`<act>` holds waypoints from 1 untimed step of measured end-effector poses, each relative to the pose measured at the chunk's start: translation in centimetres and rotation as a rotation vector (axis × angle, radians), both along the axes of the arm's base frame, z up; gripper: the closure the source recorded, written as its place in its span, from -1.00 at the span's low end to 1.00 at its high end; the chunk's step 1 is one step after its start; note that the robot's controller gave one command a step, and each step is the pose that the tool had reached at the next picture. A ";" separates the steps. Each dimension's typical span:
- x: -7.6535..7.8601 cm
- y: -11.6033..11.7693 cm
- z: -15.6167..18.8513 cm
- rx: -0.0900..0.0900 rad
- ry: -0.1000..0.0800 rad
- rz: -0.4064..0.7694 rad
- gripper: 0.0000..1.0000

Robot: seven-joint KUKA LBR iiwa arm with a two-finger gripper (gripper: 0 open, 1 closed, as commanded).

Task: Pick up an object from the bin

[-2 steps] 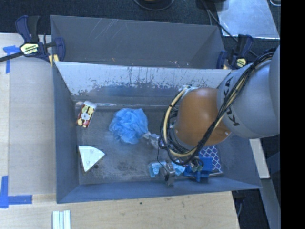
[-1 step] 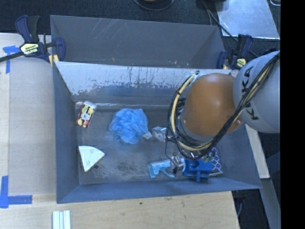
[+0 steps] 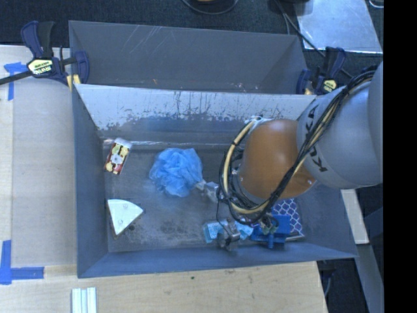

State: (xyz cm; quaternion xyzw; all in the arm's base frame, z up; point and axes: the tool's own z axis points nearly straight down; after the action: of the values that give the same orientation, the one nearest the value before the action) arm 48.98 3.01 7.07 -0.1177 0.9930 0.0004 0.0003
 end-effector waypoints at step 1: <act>1.0 -1.6 -0.1 0.000 -0.010 0.052 -1.00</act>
Offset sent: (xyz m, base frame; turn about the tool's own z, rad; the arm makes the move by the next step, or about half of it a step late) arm 0.0000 0.0000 0.0000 0.0000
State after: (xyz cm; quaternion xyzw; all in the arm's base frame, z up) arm 50.00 1.37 7.01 -0.1437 0.9896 0.0000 0.0050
